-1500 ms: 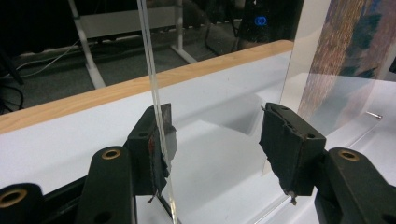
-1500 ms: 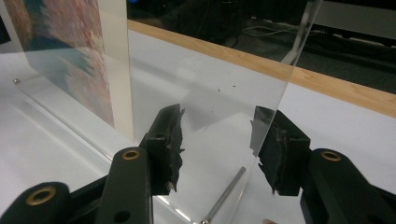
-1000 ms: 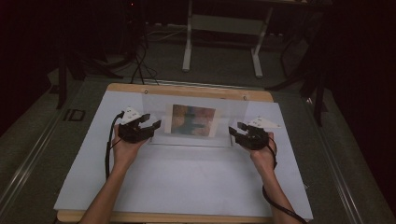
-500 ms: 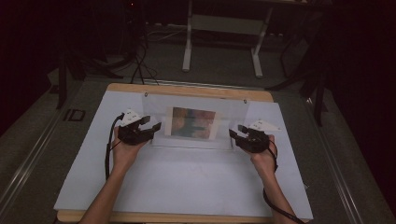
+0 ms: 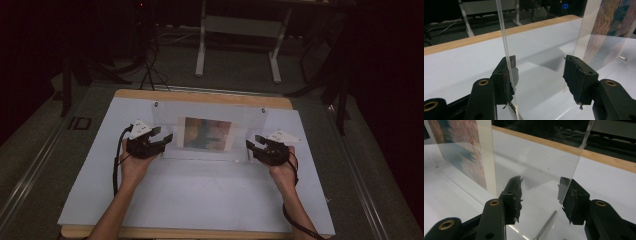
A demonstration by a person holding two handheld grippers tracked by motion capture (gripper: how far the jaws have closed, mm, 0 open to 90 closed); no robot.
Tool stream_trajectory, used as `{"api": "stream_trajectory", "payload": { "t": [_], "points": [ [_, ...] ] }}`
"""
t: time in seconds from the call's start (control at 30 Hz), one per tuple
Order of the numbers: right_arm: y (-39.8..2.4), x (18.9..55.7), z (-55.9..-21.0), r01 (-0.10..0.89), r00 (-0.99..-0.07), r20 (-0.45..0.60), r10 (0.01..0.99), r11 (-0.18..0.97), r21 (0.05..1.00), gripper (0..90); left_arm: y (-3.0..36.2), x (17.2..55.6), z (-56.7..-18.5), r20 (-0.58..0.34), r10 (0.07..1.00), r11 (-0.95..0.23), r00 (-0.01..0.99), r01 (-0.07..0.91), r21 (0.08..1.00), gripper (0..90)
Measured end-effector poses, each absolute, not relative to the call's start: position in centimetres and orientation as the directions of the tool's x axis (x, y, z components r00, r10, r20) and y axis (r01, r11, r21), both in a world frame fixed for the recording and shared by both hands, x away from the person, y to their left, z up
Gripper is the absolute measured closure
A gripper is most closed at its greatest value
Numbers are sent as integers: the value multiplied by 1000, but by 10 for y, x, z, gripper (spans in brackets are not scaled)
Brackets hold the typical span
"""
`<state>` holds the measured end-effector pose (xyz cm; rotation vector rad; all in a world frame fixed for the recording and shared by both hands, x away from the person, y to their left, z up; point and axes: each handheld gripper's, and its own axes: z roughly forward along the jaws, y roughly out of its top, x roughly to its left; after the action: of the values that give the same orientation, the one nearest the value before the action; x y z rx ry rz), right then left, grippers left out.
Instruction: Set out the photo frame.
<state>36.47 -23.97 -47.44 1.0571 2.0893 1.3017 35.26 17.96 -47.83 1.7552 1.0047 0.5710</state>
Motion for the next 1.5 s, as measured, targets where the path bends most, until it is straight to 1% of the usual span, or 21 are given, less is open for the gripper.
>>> {"api": "stream_trajectory", "payload": {
  "t": [0.2,0.6,0.77,0.87,0.97,1.1,1.4,1.5],
  "points": [
    [-240,364,-474,366,-601,11,799,263,893,525,179,352,-477,-72,837,-165,542,376,912,431],
    [-243,367,-478,361,-612,33,790,242,900,534,181,356,-483,-98,833,-129,545,363,923,428],
    [-244,369,-478,360,-624,31,781,253,898,537,181,357,-484,-91,828,-143,553,365,920,420],
    [-244,369,-478,346,-634,6,773,277,896,508,184,359,-487,-113,811,-139,574,377,916,397],
    [-243,369,-477,348,-645,7,765,285,893,486,187,360,-489,-129,807,-126,576,382,915,382],
    [-246,369,-475,345,-651,2,759,294,892,476,188,359,-487,-107,815,-139,569,371,918,383],
    [-259,371,-470,353,-653,20,757,281,892,455,197,356,-479,-99,819,-135,565,358,924,392],
    [-262,371,-468,356,-657,22,753,285,890,453,201,355,-475,-99,819,-132,565,354,926,410]
  ]
}}
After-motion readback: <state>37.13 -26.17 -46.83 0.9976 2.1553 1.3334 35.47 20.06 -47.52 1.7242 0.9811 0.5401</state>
